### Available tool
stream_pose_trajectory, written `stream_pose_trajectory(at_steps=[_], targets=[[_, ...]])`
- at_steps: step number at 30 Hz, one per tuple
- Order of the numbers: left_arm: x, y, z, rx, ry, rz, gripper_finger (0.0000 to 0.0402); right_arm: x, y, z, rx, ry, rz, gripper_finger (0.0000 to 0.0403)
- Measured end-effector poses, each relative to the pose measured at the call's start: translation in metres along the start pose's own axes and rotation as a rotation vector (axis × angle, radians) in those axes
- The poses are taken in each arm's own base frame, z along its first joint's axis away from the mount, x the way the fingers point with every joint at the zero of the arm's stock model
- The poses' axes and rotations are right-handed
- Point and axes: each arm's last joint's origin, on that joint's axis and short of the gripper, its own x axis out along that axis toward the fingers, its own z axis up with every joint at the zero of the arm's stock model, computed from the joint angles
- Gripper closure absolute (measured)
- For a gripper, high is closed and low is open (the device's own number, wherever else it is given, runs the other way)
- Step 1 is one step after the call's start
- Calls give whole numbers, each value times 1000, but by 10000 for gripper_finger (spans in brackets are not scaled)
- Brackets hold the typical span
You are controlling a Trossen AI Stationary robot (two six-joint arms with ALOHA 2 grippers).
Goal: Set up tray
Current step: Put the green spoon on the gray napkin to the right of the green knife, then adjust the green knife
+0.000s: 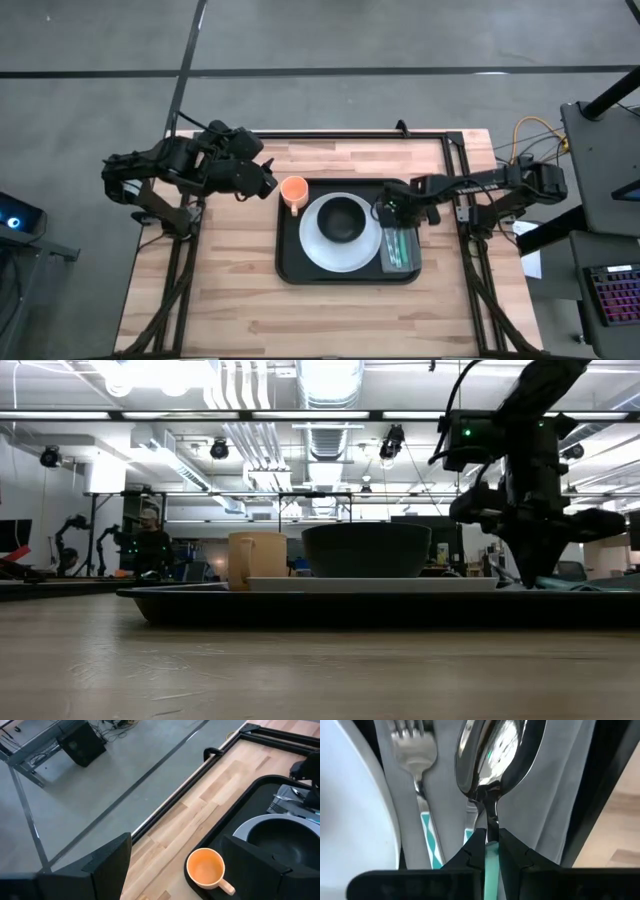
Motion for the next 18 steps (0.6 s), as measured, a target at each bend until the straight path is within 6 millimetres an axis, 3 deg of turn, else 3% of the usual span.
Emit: stream_pose_trajectory(at_steps=[5, 13, 18], targets=[[0, 0, 0, 0, 1, -1, 118, -1, -1, 5, 1, -28, -5, 381], [0, -1, -1, 8, 30, -41, 118, -1, -5, 3, 28, -34, -42, 301], [0, -2, -1, 14, 33, -45, 118, -8, -2, -1, 9, -16, -2, 271]])
